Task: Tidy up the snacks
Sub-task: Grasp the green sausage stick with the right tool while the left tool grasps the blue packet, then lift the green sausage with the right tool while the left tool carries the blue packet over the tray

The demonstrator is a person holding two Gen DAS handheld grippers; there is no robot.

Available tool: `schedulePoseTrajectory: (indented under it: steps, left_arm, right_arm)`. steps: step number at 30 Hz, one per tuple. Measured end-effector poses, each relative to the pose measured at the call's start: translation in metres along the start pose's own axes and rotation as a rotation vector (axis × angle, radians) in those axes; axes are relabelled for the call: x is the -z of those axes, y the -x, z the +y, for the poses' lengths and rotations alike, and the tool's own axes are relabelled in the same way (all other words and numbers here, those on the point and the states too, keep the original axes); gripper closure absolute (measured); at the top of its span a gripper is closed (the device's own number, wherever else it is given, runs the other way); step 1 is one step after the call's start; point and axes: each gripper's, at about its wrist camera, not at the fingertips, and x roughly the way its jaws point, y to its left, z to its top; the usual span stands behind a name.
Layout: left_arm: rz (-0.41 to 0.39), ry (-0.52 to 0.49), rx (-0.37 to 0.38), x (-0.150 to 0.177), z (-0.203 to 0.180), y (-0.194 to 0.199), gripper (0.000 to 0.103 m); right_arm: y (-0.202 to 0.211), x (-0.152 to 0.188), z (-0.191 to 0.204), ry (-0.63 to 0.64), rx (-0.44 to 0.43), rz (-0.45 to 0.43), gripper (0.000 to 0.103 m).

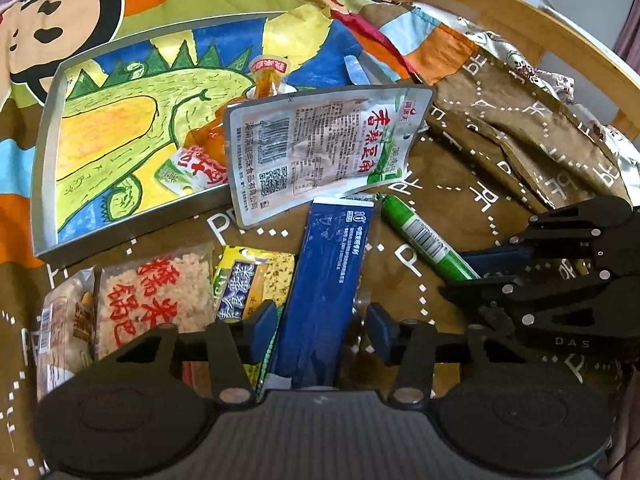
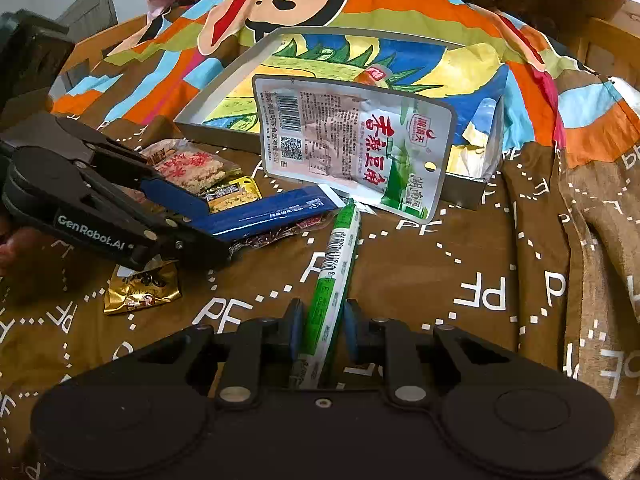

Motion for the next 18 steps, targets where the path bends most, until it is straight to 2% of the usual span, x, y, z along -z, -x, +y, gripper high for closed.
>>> schedulePoseTrajectory:
  steps: [2,3,7,11,15,18]
  left_arm:
    - [0.027,0.005,0.016,0.001,-0.002,0.000,0.062]
    - [0.045,0.000,0.019,0.003,-0.005,-0.001,0.063]
    - [0.049,-0.033,-0.012,0.005,-0.013,-0.003,0.063]
    - [0.054,0.027,-0.050,0.001,-0.007,-0.008,0.056]
    - [0.042,0.087,-0.036,-0.001,-0.002,-0.012,0.056]
    - [0.042,0.084,-0.046,-0.004,-0.004,-0.013,0.056]
  right_arm:
    - [0.000,0.000,0.001,0.001,0.002,0.003,0.079]
    - [0.000,0.000,0.001,0.001,0.003,0.004,0.079]
    - [0.000,0.000,0.001,0.002,0.004,0.005,0.079]
    - [-0.001,0.000,0.001,0.000,0.006,0.006,0.079]
    - [-0.003,0.000,-0.001,-0.016,0.000,0.006,0.077]
    - [-0.005,0.000,-0.003,-0.040,-0.013,0.000,0.073]
